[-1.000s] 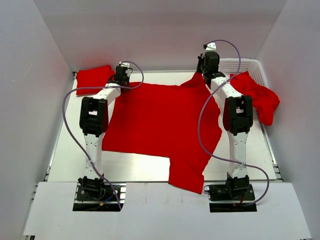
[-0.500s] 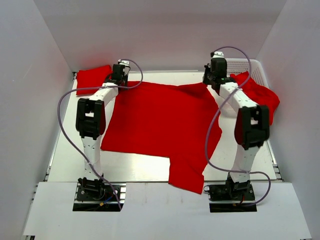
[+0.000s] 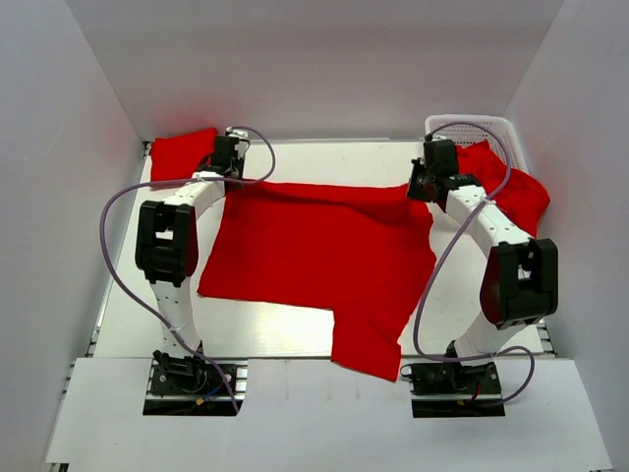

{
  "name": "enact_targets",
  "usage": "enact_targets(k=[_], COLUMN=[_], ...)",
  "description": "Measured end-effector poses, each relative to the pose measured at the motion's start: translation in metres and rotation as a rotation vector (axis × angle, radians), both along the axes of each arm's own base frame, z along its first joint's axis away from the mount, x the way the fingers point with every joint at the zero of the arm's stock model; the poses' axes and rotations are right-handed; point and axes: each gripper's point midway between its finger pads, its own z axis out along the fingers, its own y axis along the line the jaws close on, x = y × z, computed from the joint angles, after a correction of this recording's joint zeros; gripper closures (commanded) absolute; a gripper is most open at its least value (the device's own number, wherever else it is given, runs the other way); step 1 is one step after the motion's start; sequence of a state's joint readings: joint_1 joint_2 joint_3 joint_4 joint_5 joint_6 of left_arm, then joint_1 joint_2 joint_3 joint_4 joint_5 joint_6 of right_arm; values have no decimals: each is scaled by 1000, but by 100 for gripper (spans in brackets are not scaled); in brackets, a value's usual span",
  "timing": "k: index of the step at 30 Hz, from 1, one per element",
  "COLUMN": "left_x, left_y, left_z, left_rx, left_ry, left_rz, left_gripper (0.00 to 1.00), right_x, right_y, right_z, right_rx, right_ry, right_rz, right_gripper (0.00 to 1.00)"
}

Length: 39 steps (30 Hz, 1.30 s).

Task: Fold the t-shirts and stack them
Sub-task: Fold the flattened tshirt in 1/3 of the way

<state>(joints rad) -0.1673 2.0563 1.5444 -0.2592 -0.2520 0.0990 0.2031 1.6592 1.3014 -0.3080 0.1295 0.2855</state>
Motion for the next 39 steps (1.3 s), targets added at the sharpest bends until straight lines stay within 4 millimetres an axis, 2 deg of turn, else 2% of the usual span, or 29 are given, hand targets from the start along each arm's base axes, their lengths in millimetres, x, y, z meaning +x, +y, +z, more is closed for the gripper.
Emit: enact_targets(k=[4, 9, 12, 20, 24, 26, 27, 28, 29, 30, 31, 32, 34, 39], left_x=[-4, -8, -10, -29, -47, -56, -60, -64, -68, -71, -74, -76, -80, -83], left_y=[3, 8, 10, 13, 15, 16, 17, 17, 17, 18, 18, 19, 20, 23], left_z=[-1, 1, 0, -13, -26, -34, -38, -40, -43, -44, -45, -45, -44, -28], left_rx=[7, 12, 15, 15, 11, 10, 10, 9, 5, 5, 0, 1, -1, -1], left_ry=[6, 8, 13, 69, 123, 154, 169, 185, 203, 215, 222, 229, 242, 230], left_rz=[2, 13, 26, 40, 55, 63, 66, 69, 77, 81, 93, 97, 114, 140], left_gripper=[100, 100, 100, 100, 100, 80, 60, 46, 35, 29, 11, 4, 0, 0], right_x=[-22, -41, -51, -75, -92, -106, -112, -118, -123, -128, -131, -131, -131, -124], right_y=[-1, 7, 14, 18, 16, 14, 12, 11, 9, 6, 5, 3, 0, -3], right_z=[-8, 10, 12, -4, -28, -45, -53, -60, -66, -70, -71, -73, -73, -65], right_rx=[14, 86, 137, 206, 223, 225, 222, 220, 217, 207, 202, 193, 178, 145], right_ry=[67, 83, 120, 247, 323, 378, 399, 421, 442, 461, 473, 476, 475, 443], right_rz=[-8, -4, -1, -67, -118, -152, -168, -184, -202, -218, -231, -238, -243, -217], right_gripper=[100, 100, 100, 100, 100, 98, 90, 76, 69, 59, 47, 42, 36, 31])
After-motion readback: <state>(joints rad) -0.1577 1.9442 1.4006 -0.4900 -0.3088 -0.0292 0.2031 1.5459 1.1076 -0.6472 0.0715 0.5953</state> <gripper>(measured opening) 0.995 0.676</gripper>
